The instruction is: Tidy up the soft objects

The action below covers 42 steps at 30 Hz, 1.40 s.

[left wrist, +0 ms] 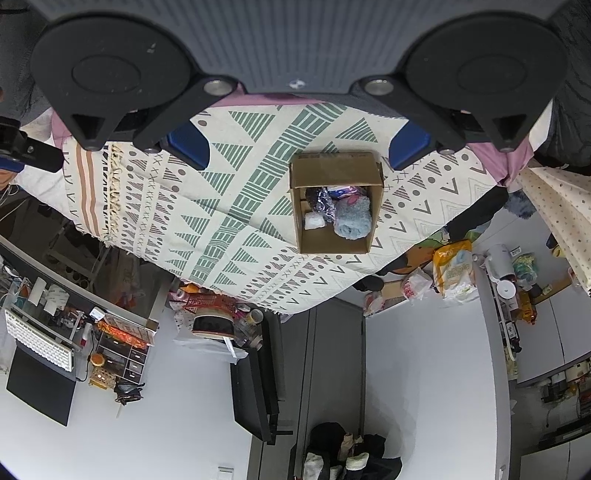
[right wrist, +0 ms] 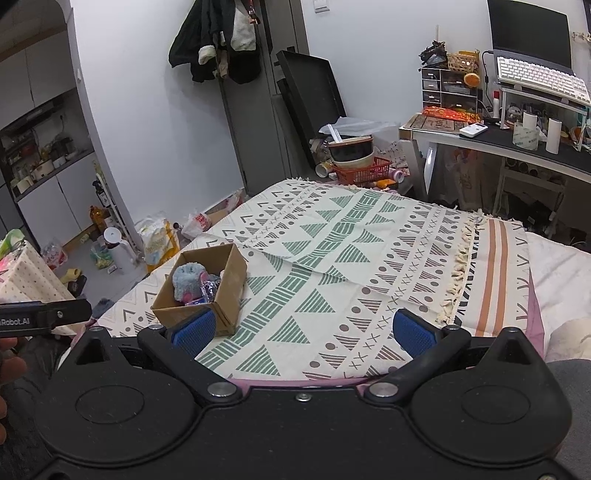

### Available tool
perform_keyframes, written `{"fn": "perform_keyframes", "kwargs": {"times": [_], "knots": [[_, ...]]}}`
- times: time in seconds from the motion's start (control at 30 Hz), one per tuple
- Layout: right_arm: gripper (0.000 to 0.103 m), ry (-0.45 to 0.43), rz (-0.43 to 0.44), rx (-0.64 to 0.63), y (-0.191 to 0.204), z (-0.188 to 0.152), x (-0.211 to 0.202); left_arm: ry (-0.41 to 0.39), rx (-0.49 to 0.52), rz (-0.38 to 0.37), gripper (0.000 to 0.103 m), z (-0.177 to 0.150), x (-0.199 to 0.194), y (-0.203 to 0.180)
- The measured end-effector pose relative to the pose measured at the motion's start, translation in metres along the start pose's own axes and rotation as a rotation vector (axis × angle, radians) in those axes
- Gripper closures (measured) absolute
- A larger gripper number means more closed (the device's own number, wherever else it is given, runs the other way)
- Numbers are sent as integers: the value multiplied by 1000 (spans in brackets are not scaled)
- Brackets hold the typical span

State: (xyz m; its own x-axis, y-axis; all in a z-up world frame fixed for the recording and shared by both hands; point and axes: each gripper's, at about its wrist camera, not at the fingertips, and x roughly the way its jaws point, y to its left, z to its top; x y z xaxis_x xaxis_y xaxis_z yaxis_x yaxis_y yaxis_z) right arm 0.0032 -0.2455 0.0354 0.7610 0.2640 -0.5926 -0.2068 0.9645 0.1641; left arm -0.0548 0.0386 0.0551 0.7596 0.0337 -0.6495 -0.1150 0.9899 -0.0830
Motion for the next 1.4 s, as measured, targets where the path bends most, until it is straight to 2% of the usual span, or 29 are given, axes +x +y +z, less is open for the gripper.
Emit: {"fn": "perform_keyframes", "kwargs": {"times": [1.4], "knots": [[0, 33, -21, 1, -9, -6, 9, 23, -5, -4, 1, -12, 9, -7]]}}
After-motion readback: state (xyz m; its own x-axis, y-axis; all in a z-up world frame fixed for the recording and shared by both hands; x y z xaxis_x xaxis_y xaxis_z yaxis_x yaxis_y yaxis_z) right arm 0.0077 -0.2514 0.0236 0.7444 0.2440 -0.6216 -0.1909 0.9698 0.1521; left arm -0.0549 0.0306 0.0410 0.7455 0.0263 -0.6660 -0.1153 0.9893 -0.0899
